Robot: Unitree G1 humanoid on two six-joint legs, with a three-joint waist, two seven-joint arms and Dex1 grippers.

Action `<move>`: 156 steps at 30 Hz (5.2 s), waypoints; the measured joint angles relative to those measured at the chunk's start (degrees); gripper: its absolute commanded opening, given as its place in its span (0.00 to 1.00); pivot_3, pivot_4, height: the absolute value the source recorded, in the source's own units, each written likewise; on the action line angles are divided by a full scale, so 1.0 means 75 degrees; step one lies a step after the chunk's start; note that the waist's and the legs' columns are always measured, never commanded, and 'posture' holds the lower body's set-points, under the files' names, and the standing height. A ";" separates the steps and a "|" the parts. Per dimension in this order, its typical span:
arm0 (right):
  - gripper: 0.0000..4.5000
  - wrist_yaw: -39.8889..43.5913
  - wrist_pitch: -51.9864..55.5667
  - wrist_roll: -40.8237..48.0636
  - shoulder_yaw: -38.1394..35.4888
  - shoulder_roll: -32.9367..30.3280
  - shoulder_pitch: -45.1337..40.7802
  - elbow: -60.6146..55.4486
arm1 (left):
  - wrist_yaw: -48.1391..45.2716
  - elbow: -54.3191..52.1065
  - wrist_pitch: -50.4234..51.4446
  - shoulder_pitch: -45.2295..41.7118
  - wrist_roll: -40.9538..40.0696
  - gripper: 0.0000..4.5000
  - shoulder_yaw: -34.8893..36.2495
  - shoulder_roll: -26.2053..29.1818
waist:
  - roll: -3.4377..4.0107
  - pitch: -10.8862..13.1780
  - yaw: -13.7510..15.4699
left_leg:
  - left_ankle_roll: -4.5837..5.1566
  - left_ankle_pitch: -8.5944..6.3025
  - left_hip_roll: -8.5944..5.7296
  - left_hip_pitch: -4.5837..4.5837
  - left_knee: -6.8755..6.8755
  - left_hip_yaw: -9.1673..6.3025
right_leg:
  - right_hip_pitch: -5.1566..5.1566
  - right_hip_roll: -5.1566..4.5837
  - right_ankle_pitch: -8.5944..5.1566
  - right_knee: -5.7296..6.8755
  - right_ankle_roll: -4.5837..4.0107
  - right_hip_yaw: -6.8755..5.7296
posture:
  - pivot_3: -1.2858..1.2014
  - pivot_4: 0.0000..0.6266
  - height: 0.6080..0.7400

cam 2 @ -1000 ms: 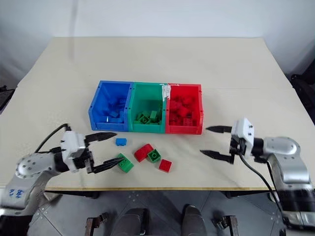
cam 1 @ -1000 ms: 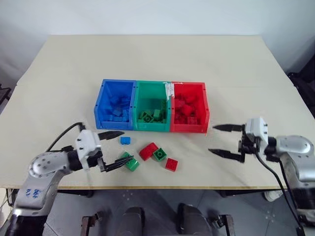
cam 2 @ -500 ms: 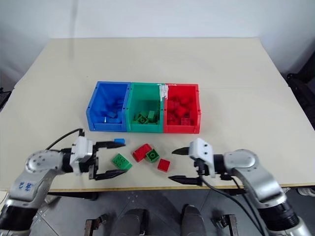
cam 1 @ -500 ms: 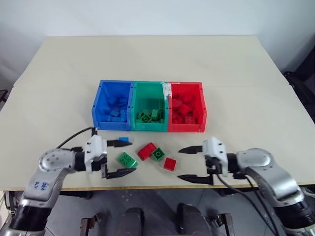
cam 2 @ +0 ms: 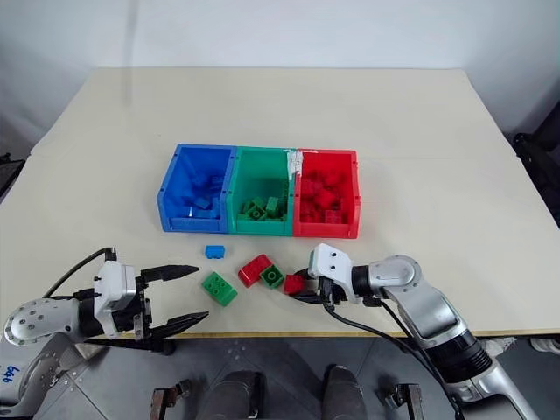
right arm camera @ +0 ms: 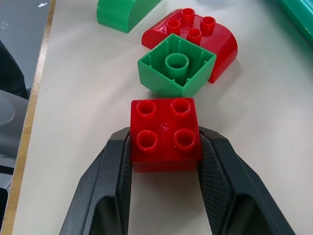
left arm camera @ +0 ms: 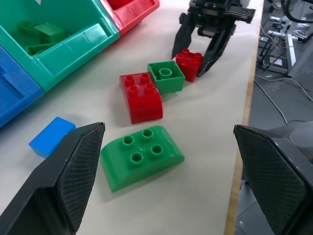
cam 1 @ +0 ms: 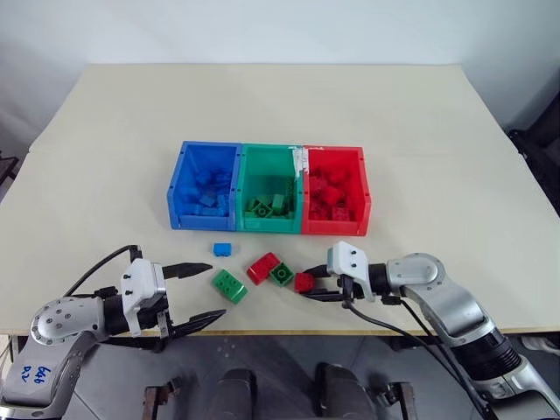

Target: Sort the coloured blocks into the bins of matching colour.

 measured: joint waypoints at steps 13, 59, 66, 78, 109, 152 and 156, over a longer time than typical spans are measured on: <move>0.32 -0.0489 -0.0109 0.1558 -0.2729 0.0440 -0.2320 0.2329 | 0.0880 -0.0285 0.0120 0.0979 -0.0465 1.00 0.1495 -0.0547 | -0.0001 0.0000 0.0000 | -0.0007 -0.0006 0.0007 0.0004 -0.0005 0.0008 | -0.0007 0.0003 -0.0004 0.0005 -0.0008 0.0002 | 0.52 0.24 1.00; 1.00 -0.0002 -0.0583 -0.0162 0.0165 0.1320 -0.0370 0.1058 | 0.0225 0.0015 -0.0639 0.1085 0.0202 1.00 0.0795 -0.0273 | -0.0017 -0.0010 0.0019 | 0.0001 -0.0020 0.0013 -0.0024 0.0020 0.0066 | -0.0072 -0.0004 -0.0001 0.0046 -0.0003 0.0030 | 0.52 0.24 1.00; 0.78 -0.0483 -0.0771 -0.0460 0.0187 0.1607 -0.0565 0.1375 | 0.0621 -0.0587 -0.0430 0.1339 0.0093 1.00 0.0920 -0.0369 | -0.0020 -0.0012 -0.0032 | -0.0001 -0.0019 0.0018 -0.0019 0.0018 0.0068 | -0.0074 0.0001 -0.0002 0.0056 -0.0007 0.0030 | 0.52 0.24 1.00; 0.46 -0.0113 -0.0475 0.0446 -0.0475 0.1731 -0.0902 0.1411 | 0.0970 -0.0744 -0.0265 0.1208 -0.0091 1.00 0.1076 -0.0562 | -0.0020 -0.0011 -0.0047 | 0.0000 -0.0020 0.0020 -0.0019 0.0019 0.0072 | -0.0076 0.0001 -0.0002 0.0056 -0.0007 0.0031 | 0.52 0.24 1.00; 1.00 0.2070 -0.2359 0.1552 -0.2423 0.0385 -0.1171 0.2664 | 0.1309 -0.0166 0.0276 0.1303 -0.0232 1.00 0.1937 -0.0485 | -0.0024 -0.0014 -0.0213 | 0.0009 -0.0049 0.0035 -0.0011 0.0005 0.0108 | -0.0088 0.0002 -0.0012 0.0056 -0.0025 0.0022 | 0.52 0.24 1.00; 1.00 0.1214 -0.1932 0.1853 -0.3099 -0.0683 0.1489 0.0064 | 0.3407 -0.1154 0.6303 -0.4224 0.0868 0.33 -0.3924 0.0132 | -0.0026 -0.0013 0.0049 | -0.0001 -0.0045 0.0034 0.0009 0.0029 0.0123 | -0.0071 0.0004 -0.0006 0.0064 -0.0014 0.0036 | 0.52 0.24 1.00; 1.00 0.1031 -0.1937 0.1846 -0.3256 -0.0690 0.1854 0.0041 | 0.2827 -0.0724 0.5245 -0.4249 0.0821 0.33 -0.3901 -0.0320 | -0.0026 -0.0013 0.0172 | 0.0000 -0.0045 0.0032 0.0001 0.0039 0.0123 | -0.0072 0.0004 -0.0004 0.0060 -0.0011 0.0035 | 0.52 0.24 1.00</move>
